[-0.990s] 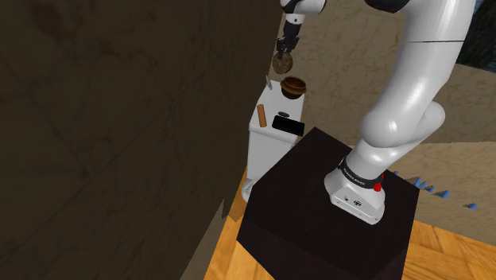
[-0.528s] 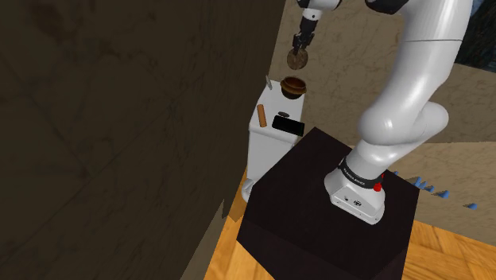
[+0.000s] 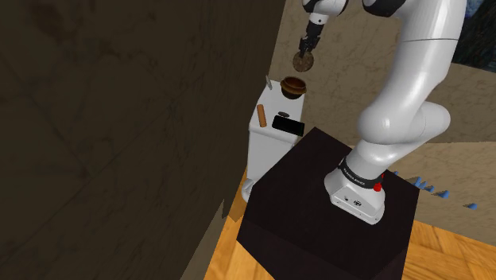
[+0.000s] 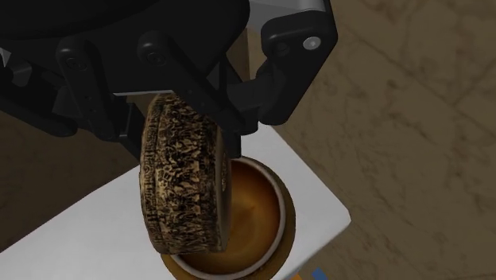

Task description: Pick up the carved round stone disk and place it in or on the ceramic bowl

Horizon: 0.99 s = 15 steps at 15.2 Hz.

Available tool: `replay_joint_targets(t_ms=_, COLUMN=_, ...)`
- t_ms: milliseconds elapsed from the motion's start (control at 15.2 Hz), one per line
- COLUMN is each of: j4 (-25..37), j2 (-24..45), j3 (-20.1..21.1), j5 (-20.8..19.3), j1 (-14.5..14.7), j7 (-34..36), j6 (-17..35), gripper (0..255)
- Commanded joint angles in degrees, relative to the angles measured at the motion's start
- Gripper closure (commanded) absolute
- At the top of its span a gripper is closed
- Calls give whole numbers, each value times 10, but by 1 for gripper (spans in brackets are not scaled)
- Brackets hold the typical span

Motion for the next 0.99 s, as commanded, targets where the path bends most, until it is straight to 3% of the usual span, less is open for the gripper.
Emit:
replay_joint_targets(t_ms=0, j4=-7, j2=6, j3=1, j5=2, j1=-1, j7=-2, j6=13, gripper=255)
replay_joint_targets(t_ms=924, j4=-41, j2=48, j3=6, j5=12, j1=-3, j7=-9, j6=89, gripper=255)
